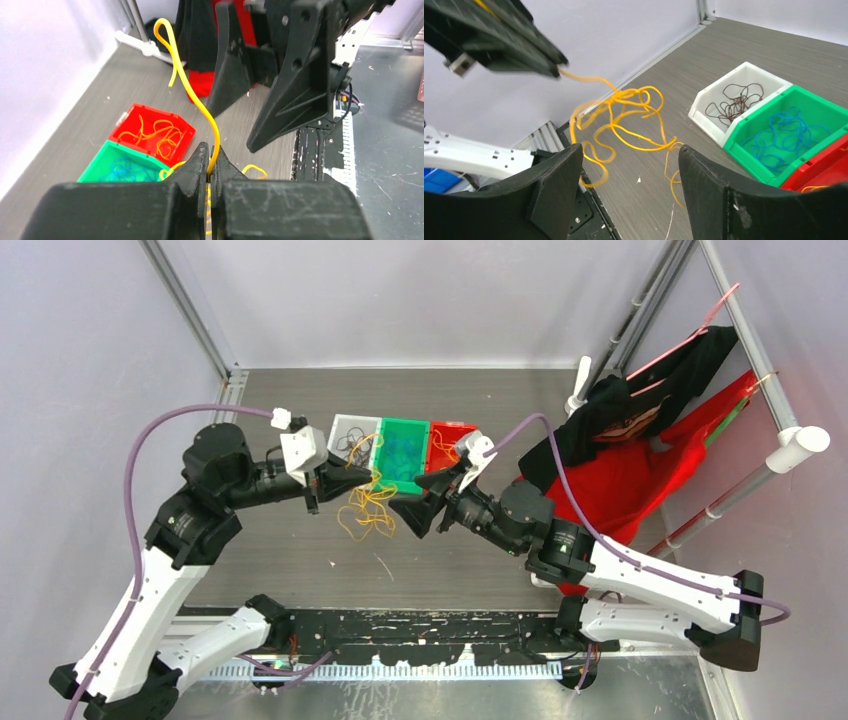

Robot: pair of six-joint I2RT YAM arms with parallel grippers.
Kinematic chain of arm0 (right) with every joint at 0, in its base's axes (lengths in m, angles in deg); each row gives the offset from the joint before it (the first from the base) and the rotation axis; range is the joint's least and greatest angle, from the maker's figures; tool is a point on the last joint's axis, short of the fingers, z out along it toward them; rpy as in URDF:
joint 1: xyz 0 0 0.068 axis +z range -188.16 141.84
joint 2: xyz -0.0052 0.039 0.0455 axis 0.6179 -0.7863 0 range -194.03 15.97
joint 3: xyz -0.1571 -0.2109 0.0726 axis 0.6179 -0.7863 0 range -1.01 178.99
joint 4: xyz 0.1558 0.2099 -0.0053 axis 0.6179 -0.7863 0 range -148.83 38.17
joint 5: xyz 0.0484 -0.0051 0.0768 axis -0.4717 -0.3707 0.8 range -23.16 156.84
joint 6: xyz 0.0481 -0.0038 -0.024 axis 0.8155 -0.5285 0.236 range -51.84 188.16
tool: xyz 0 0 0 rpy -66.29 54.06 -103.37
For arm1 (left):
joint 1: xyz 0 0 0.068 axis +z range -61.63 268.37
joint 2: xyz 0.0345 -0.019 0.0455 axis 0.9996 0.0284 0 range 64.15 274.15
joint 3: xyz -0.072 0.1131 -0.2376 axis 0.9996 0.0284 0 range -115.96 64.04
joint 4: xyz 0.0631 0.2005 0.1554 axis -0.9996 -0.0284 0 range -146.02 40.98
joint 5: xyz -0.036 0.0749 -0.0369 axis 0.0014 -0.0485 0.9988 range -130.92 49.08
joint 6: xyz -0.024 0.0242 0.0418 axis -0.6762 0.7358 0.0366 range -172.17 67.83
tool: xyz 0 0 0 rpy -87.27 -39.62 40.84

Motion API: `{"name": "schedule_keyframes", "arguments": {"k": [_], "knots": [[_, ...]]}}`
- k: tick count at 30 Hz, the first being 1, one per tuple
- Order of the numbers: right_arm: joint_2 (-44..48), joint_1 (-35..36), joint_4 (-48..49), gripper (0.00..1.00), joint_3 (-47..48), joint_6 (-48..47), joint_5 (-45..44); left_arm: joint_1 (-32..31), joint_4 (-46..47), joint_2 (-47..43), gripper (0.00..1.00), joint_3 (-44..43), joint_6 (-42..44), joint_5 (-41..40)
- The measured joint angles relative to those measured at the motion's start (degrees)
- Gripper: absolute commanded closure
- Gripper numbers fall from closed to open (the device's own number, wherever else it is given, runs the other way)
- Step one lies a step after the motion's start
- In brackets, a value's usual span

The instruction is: Untangle the cables

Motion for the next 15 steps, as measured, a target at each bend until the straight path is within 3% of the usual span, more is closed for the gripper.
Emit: {"name": "schedule_keyframes", "arguments": {"k": [5, 15], "knots": [[0.92, 0.0, 4.39, 0.26, -3.45, 0.39, 3.74, 0.0, -1.36, 1.84, 1.0, -5.22, 0.35, 2.34], [-6.62, 0.0, 15.47, 0.32, -1.46, -0.48, 9.9, 0.0, -5.46, 4.61, 1.0, -7.8, -1.18, 7.21]]}}
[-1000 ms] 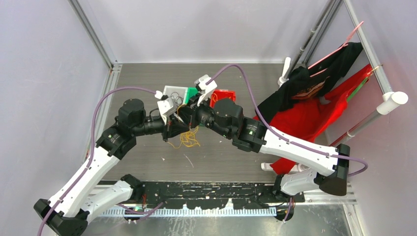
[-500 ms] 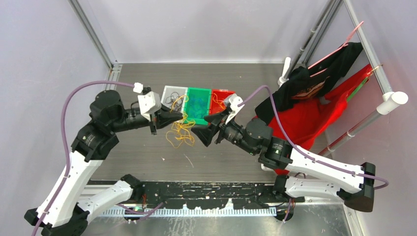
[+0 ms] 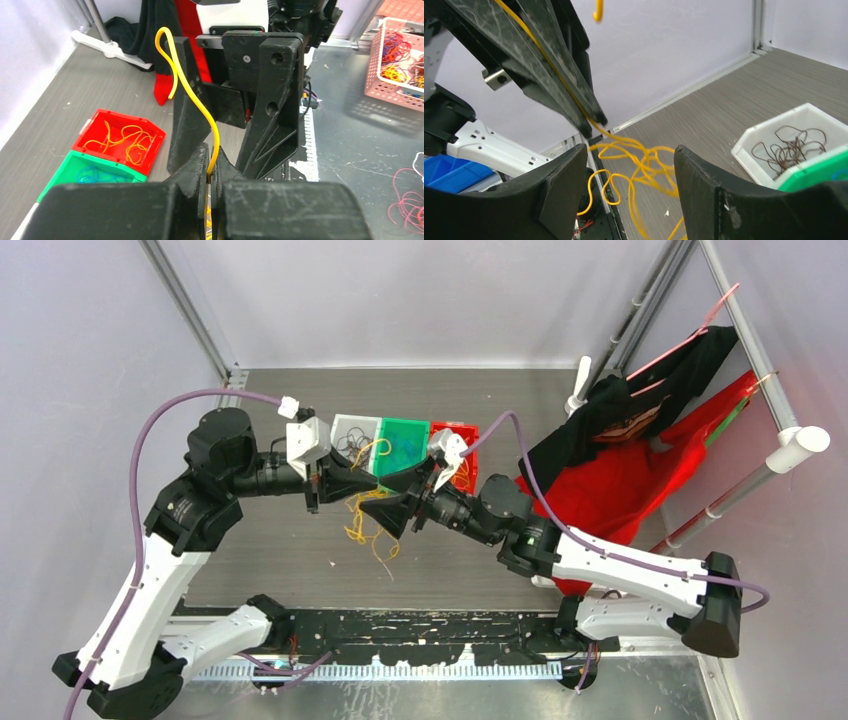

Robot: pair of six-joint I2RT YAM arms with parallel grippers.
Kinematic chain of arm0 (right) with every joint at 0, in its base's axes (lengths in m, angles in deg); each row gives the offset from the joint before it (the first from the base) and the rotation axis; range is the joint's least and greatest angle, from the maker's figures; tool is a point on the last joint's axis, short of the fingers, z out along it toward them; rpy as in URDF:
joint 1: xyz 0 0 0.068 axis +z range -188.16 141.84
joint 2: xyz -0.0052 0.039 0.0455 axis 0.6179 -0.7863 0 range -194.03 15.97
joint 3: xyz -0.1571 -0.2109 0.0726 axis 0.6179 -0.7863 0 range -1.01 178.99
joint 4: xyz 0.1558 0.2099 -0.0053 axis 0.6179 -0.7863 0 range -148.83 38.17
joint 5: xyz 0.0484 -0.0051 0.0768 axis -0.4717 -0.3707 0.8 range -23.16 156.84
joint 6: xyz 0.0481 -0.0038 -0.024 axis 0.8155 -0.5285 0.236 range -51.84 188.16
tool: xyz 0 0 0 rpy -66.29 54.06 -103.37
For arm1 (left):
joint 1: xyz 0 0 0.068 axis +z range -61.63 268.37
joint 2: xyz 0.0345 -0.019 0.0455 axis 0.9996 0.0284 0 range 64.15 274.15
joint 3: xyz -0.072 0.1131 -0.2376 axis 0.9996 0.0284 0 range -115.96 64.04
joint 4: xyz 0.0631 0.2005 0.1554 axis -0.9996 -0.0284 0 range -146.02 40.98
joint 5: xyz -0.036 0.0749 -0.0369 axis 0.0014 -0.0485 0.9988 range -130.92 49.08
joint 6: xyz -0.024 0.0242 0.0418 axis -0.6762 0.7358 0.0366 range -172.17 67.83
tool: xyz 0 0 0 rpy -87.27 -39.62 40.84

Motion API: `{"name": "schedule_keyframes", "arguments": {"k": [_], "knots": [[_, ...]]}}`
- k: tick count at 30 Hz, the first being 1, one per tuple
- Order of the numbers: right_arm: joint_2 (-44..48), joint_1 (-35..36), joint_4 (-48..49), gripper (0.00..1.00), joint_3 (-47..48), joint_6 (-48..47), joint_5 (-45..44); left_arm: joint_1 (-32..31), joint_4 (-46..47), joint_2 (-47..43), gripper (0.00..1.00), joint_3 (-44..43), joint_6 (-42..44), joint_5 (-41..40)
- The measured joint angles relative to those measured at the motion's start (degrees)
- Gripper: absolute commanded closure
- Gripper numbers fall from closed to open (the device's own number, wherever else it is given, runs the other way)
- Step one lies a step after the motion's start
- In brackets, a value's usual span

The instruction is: Untangle the cables

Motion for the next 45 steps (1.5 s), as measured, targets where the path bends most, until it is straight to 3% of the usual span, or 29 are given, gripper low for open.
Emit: {"name": "schedule_keyframes", "arguments": {"k": [9, 14, 24, 36, 45], "knots": [[-7.61, 0.0, 6.12, 0.46, 3.48, -0.59, 3.45, 0.0, -0.07, 2.01, 1.0, -3.76, -4.37, 3.69], [-11.21, -0.02, 7.89, 0.48, 3.5, 0.15, 4.04, 0.0, 0.55, 3.3, 1.0, -7.96, -6.1, 4.79], [-11.72, -0.02, 13.46, 0.48, -6.08, 4.13, 2.99, 0.0, 0.79, 6.51, 1.0, -20.57, -3.69, 2.97], [-11.91, -0.11, 17.27, 0.49, -18.78, 8.24, -1.55, 0.0, 2.51, 11.21, 1.0, -35.19, 7.1, -12.24], [-13.25, -0.11, 18.58, 0.51, -21.99, 11.1, -2.93, 0.0, 12.81, 11.65, 1.0, -36.85, 15.37, -25.94]]}}
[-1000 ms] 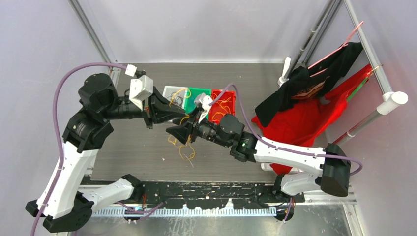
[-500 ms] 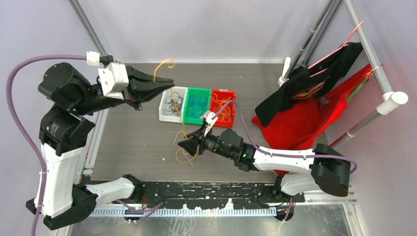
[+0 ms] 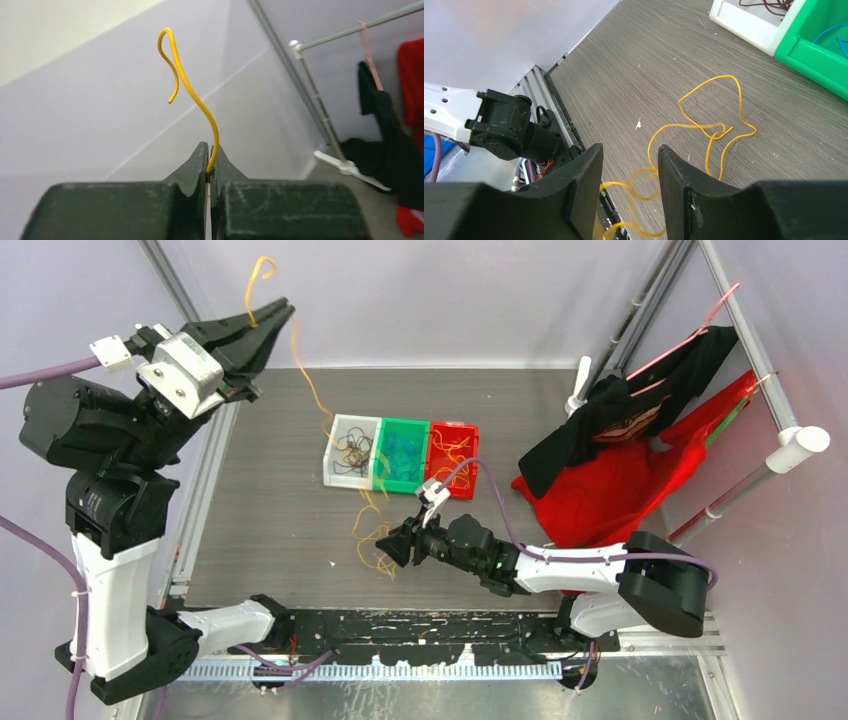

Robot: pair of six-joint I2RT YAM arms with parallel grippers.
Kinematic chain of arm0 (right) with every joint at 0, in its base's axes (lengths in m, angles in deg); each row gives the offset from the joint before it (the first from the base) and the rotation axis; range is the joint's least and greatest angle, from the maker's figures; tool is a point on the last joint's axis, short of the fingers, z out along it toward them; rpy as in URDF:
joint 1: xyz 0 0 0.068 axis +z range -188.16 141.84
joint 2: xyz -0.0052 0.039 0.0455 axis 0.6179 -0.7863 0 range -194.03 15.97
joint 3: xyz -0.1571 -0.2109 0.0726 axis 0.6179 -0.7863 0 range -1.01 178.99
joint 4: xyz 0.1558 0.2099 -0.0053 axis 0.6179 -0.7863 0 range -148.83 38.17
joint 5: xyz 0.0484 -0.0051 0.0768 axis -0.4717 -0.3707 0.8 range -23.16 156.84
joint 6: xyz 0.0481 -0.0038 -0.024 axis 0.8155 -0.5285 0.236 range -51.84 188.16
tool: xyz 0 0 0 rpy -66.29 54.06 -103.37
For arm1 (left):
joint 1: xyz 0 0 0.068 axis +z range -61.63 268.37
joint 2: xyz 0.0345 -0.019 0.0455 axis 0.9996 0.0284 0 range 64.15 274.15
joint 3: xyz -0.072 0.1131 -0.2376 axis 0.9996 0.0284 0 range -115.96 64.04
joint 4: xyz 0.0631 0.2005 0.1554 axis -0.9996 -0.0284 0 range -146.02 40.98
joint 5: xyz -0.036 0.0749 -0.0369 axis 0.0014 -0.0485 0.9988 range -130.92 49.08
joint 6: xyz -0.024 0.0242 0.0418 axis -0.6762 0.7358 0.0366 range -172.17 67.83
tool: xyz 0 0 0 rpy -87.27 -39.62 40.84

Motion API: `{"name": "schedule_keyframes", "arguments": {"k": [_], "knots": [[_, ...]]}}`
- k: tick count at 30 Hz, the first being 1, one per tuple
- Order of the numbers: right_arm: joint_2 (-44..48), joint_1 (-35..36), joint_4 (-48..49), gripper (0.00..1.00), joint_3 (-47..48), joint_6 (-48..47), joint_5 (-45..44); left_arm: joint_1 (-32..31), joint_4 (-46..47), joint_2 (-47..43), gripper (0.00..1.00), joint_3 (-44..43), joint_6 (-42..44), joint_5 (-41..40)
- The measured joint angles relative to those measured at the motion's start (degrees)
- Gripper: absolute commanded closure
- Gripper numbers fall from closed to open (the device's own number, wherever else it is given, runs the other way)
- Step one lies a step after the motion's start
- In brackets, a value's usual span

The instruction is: Untangle the cables

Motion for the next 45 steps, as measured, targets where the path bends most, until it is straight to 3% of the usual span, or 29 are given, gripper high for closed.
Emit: {"name": "schedule_keyframes", "arguments": {"k": [8, 15, 24, 30, 37, 45], "knots": [[0.02, 0.0, -1.07, 0.47, -0.2, 1.49, -1.29, 0.0, 11.39, 2.34, 1.0, -3.91, 10.47, -9.97], [0.61, -0.04, -4.07, 0.35, -0.15, 1.68, -2.08, 0.0, 11.32, 3.15, 1.0, -7.3, 13.16, -10.54], [3.13, -1.68, -9.57, 0.35, 10.01, -3.28, -2.4, 0.0, 5.68, -1.46, 1.0, 4.5, 7.13, -3.61], [-1.79, -6.14, -7.96, 0.39, 21.24, -3.93, -0.11, -0.11, 3.13, -0.98, 1.0, 11.47, -0.33, 2.78], [-0.76, -10.97, -7.13, 0.4, 17.29, -1.57, -0.83, -0.11, 2.36, 4.35, 1.0, 15.02, -6.51, 8.17], [11.93, -13.94, -18.82, 0.39, 9.35, -4.31, -18.03, -0.28, 4.48, 16.26, 1.0, 14.64, -7.52, 9.01]]}}
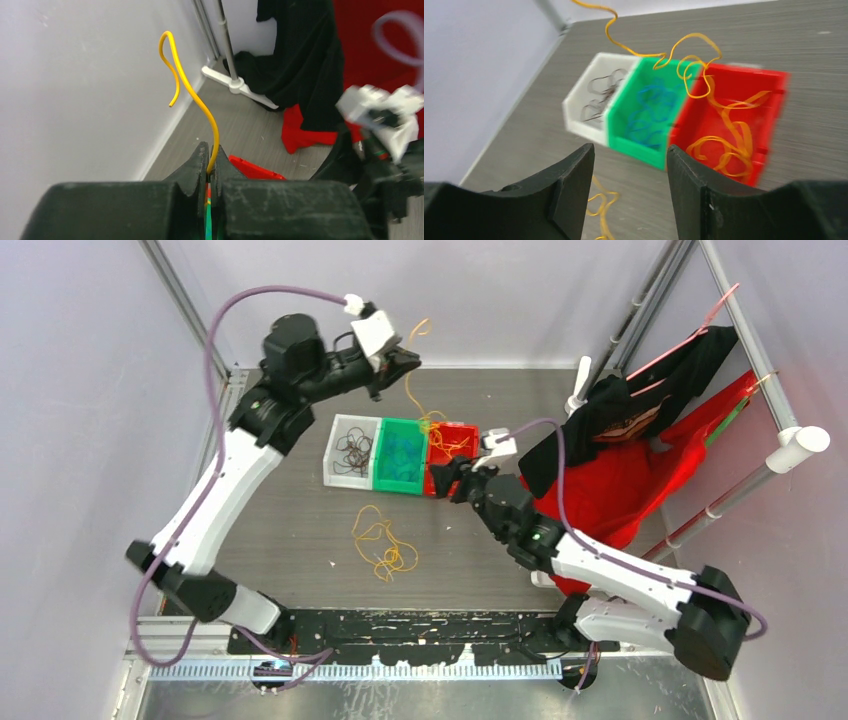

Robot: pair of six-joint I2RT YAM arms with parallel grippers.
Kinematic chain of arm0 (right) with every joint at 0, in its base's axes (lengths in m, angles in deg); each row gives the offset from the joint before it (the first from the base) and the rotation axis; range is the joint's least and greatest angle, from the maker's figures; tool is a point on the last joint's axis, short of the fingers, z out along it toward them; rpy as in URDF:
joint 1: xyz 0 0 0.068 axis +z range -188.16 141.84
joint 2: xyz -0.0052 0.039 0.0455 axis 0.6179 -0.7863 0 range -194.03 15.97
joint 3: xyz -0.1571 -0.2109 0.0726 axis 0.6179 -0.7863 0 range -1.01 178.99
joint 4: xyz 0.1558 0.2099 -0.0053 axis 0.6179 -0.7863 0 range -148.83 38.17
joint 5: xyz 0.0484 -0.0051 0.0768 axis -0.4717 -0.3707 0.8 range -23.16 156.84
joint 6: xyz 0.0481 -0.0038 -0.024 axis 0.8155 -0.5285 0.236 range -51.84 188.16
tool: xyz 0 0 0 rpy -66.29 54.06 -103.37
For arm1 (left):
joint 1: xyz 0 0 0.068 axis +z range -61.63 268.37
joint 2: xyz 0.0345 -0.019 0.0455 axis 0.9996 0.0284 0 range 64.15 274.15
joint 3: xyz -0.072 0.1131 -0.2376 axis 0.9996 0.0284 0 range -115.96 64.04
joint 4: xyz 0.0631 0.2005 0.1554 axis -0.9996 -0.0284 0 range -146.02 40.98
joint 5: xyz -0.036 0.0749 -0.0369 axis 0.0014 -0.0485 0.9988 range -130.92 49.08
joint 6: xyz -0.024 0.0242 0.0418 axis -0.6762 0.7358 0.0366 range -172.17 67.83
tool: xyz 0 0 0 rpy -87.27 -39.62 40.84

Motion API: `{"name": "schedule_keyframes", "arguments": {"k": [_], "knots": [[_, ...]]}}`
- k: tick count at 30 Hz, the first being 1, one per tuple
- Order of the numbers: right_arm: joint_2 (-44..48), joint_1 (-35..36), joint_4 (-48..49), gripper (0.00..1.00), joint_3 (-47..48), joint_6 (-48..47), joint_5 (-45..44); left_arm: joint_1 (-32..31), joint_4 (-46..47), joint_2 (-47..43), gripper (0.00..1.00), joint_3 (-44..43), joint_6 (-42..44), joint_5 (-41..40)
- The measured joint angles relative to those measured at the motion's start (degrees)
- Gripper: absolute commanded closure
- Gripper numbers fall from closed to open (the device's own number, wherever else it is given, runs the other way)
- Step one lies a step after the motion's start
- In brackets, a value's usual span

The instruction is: Untangle the cables

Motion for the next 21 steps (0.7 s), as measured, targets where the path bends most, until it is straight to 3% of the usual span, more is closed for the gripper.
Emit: {"name": "schedule_keyframes", "arguments": {"k": [9, 21], "knots": [[12.61, -4.83, -8.63, 0.38, -7.45, -1.31, -12.41, -0.96, 0.33, 15.61, 1.0, -8.79, -1.42, -1.14], [20.39, -5.07, -13.05, 0.4, -10.95, -0.13, -17.27, -2.56, 0.28, 20.44, 1.0, -10.03, -1.27, -2.25]]}}
